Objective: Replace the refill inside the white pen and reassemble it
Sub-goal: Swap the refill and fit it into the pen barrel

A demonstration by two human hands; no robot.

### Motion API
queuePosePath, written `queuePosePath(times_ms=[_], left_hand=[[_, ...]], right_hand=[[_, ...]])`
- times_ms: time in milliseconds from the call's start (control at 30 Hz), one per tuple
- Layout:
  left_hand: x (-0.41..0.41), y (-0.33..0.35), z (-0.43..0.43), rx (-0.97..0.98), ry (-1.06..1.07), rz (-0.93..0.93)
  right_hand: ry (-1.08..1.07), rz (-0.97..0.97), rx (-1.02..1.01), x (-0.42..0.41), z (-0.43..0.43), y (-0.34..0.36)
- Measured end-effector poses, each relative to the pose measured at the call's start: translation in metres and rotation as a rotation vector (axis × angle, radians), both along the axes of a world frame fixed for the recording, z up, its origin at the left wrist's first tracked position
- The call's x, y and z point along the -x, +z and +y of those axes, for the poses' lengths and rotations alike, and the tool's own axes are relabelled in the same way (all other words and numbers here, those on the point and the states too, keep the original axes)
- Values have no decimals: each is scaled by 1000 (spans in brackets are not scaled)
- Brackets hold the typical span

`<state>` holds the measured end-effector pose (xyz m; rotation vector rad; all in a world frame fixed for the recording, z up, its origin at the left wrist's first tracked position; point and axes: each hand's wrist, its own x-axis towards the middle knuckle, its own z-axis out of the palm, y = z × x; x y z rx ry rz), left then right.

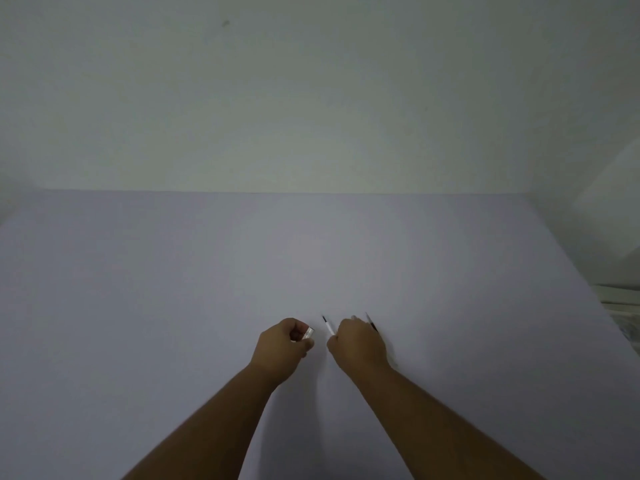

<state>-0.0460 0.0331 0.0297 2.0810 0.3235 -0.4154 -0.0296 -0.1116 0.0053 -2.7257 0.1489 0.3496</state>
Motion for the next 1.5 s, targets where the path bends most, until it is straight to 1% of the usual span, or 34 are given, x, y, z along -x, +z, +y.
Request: queuePosePath(times_ms=[67,133,200,267,400,600,733,933,1033,1100,1233,1333,1433,1467,1500], left_hand=[[-1,0,0,2,-5,3],[-2,1,-2,0,-18,3],[-3,1,-4,3,-32,0],[-4,2,-8,6,-46,-3],[-6,6,-15,22,-69,-12],[-9,10,-23,43,-78,-27],[-9,12,-25,62,-70,-31],[-14,17,-31,113,-101,-67],[-15,16,-33,99,-107,-69],[-16,16,-35,86,-110,-71],[-18,17,-41,101,-113,-74],[-18,18,-44,128,-119,-56],[-18,18,-43,171,-119,-37],[-19,18,-42,179,-115,-35],[-19,17,-41,184,-109,-33]], right_hand=[[-130,-31,-201,-5,-1,10],[-273,-87,-465,-10,-5,20],[-368,-119,-659,-14,-10,28],[-419,-110,-769,-14,-14,33],[-485,-107,-876,-11,-16,36],[-466,-106,-908,-8,-20,39],[-411,-60,-965,-7,-28,40],[-335,16,-928,-3,-29,34],[-405,-38,-1035,-6,-31,37],[-420,-68,-1060,-9,-34,39],[-288,-5,-955,-12,-37,38],[-249,44,-959,-14,-42,38],[-357,12,-1012,-22,-52,37],[-391,-28,-951,-25,-57,35],[-385,-63,-821,-28,-62,31]])
